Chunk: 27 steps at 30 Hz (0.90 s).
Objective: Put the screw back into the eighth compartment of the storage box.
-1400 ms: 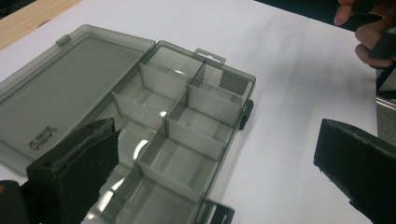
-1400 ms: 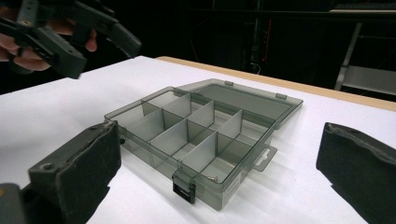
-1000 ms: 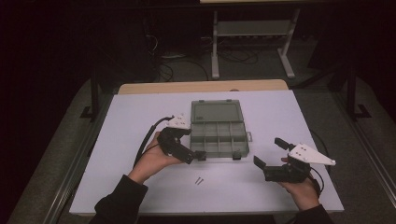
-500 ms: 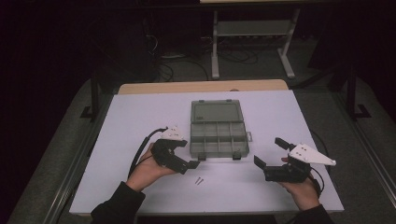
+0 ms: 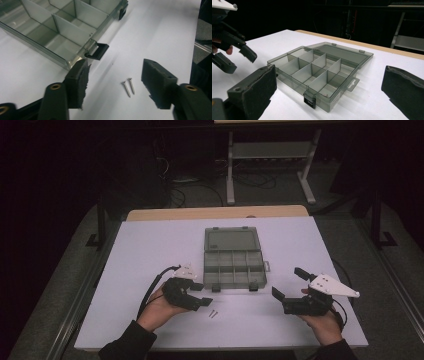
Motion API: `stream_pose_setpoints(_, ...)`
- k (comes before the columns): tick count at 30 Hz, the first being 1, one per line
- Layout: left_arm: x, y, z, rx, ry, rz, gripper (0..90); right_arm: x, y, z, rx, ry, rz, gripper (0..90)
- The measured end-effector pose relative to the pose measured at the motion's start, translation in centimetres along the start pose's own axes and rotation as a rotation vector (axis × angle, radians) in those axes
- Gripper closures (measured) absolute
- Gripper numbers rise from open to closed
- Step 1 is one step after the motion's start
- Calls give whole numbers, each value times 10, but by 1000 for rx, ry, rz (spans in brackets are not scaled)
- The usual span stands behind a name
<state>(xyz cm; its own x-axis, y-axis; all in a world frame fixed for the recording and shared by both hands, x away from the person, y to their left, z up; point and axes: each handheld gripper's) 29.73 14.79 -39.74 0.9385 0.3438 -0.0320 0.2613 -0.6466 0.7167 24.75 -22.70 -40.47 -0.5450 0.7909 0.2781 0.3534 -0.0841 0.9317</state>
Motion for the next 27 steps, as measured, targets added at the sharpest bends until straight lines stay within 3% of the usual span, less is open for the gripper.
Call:
stream_pose_setpoints(15, -12, -5, 22, 96, -60, 9, 626, 0, 0, 0, 0, 0, -1, 0)
stream_pose_setpoints(16, -11, -5, 23, 112, -64, 23, 634, 0, 0, 0, 0, 0, -1, 0)
stream_pose_setpoints(23, -13, -6, 31, 123, -64, 9, 701, 0, 0, 1, 0, -1, -4, 0)
stream_pose_setpoints(27, -11, -7, 34, 163, -71, 30, 721, 0, 0, 0, 1, -1, -4, 0)
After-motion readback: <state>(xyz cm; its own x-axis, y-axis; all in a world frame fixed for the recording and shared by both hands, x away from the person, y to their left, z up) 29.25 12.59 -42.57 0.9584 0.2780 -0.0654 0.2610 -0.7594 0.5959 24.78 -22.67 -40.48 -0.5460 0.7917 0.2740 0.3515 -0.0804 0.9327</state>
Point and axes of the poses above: each handheld gripper's, and its own axes: z roughly forward along the jaws, y roughly out of its top, x roughly to its left, and after that the axes turned 12 degrees about z, right-handed
